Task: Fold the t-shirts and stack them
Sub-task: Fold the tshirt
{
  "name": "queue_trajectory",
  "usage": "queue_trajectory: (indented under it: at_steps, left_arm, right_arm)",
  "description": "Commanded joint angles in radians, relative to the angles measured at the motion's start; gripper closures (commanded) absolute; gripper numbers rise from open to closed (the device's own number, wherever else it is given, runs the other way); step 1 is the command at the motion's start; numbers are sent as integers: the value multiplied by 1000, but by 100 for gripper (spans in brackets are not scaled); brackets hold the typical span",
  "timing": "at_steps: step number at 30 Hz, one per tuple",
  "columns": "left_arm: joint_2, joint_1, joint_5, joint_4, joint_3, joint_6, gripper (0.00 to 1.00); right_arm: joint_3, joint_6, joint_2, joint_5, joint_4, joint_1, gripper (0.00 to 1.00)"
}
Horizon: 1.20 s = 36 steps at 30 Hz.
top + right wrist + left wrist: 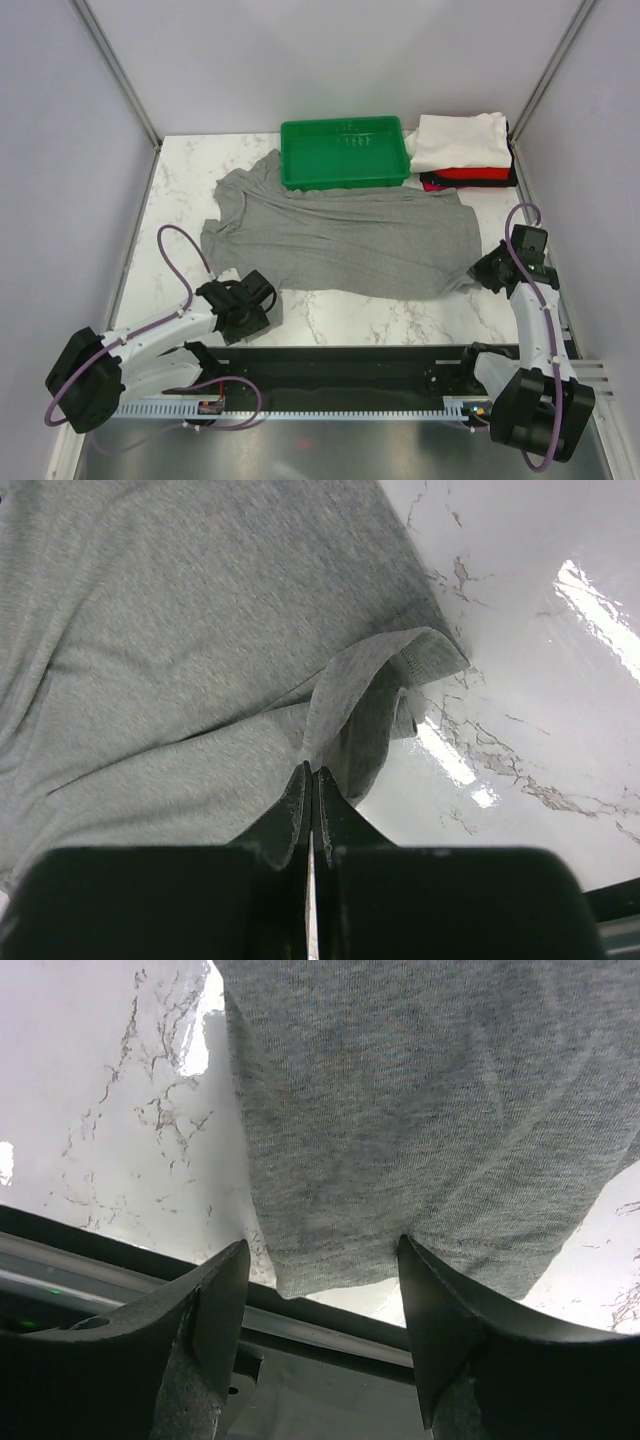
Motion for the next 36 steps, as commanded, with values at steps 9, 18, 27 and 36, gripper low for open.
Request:
queue_trajectory:
  at_steps: [9,18,27,36]
  left_arm:
    - [-10,-7,-115,126,-27,-70,66]
    - [-185,-5,-236,-41,226,85,98]
    - [-397,-5,-384,-432,655,156,98]
    - [-483,-5,-358,-553,782,197,98]
  right_arm:
    - [-20,-27,18,-11,52,-23,100]
    - [9,19,-71,-71,3,-21,100]
    - [115,107,-260,-56,-133,-20,100]
    - [213,110,-302,108,-310,19,100]
